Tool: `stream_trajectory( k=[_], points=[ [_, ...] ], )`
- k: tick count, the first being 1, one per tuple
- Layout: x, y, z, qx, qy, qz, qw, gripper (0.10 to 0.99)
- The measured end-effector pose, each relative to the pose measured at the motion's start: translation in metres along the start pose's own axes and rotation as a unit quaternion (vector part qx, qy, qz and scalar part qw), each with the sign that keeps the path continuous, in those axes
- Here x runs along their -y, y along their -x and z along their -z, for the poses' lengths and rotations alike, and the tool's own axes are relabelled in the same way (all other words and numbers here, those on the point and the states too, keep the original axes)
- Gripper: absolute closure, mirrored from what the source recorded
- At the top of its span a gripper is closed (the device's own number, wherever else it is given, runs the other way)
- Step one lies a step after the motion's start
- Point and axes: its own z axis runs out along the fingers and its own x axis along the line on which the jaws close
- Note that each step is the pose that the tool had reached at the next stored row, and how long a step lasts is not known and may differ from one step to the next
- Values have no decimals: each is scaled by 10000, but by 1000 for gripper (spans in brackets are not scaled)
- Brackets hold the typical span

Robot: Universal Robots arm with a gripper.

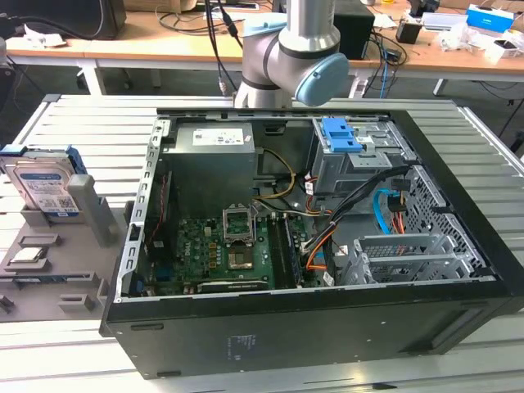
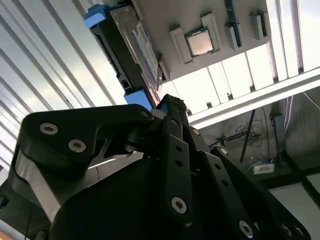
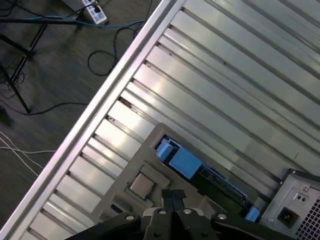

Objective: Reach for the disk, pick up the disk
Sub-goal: 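Pick up the disk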

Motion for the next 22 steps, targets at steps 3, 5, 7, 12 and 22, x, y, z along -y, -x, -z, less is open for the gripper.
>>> stream_trajectory(
  k=[3, 5, 7, 12, 22],
  points=[
    [0, 0, 0, -8, 0, 209, 9998, 980],
    [0, 0, 0, -14, 0, 362, 9993, 980],
    [0, 0, 0, -19, 0, 481, 9988, 980],
    [0, 0, 0, -39, 0, 1016, 9948, 980],
    [0, 0, 0, -69, -1, 1796, 9837, 980]
  ],
)
